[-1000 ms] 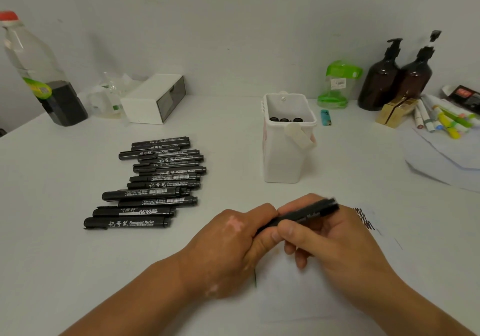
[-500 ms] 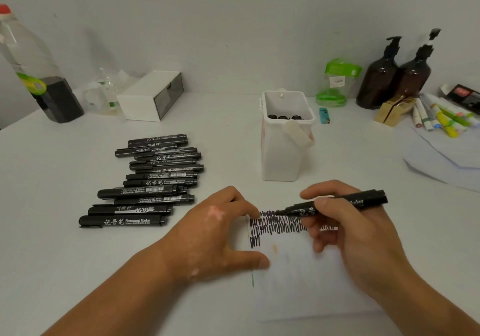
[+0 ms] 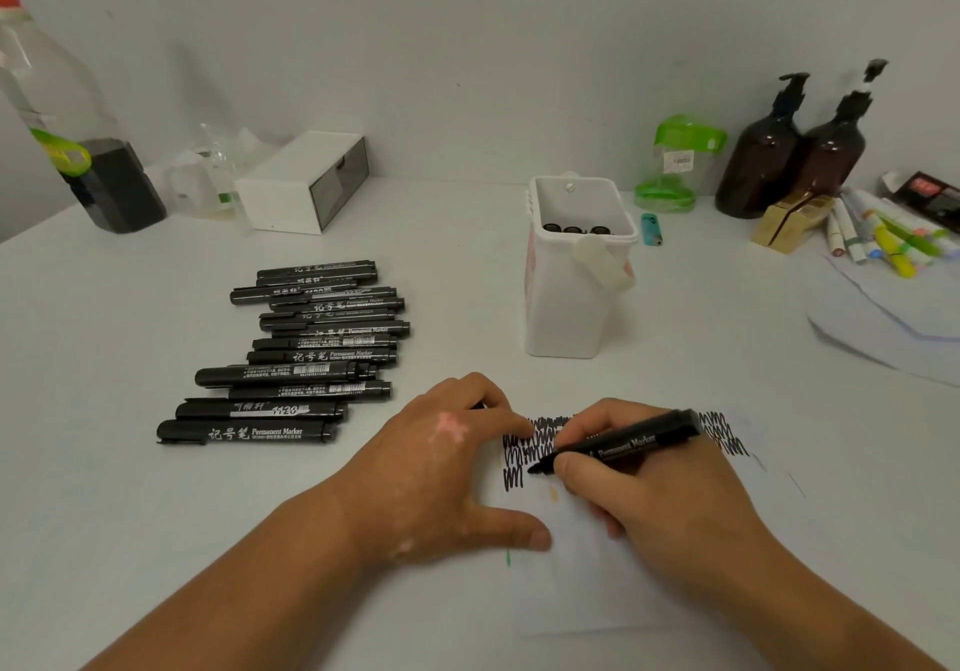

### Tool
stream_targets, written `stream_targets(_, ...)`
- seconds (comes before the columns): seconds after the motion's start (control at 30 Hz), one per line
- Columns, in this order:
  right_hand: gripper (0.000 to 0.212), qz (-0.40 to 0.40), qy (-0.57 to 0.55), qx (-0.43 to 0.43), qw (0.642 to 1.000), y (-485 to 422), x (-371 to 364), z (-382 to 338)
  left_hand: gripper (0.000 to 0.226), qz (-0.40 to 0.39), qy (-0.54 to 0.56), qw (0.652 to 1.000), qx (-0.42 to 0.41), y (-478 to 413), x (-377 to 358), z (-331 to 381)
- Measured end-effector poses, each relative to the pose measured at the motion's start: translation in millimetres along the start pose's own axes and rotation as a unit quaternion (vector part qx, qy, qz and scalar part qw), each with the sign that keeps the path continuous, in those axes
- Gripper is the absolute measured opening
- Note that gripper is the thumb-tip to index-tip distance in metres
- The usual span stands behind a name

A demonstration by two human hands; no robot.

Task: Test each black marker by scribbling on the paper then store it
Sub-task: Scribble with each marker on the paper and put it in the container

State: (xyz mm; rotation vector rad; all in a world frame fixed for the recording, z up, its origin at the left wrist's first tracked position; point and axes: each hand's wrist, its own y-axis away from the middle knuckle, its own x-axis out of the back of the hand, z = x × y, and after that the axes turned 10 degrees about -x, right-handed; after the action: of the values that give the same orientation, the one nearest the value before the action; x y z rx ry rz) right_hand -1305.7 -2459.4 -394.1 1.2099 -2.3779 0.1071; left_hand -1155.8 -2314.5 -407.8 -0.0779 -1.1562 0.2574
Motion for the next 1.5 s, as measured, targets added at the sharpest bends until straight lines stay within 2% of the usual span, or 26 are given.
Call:
stream_targets(0.77, 0.016, 0.008, 0.043, 0.010, 0.999, -2.2, -1.6, 5.6, 0.083, -0.008, -0.008, 1.000, 0.009, -0.4, 0.1, 1.8)
stream_targets(1.03, 0.013, 0.009, 0.049, 0.011, 0.999, -3.0, -0.4, 7.5, 0.083, -0.009, -0.004, 1.000, 0.013, -0.6, 0.4, 1.5)
stream_targets(1.2, 0.009, 0.045, 0.043, 0.006, 0.998, -4.9, -1.7, 9.9, 0.082, -0.020, -0.006, 1.000, 0.019, -1.0, 1.4, 2.4)
stream_targets(1.5, 0.005, 0.034, 0.042, 0.020, 0.998, -4.5, 1.0, 9.0, 0.083, -0.029, -0.011, 0.999, 0.025, -1.7, 2.5, 3.4)
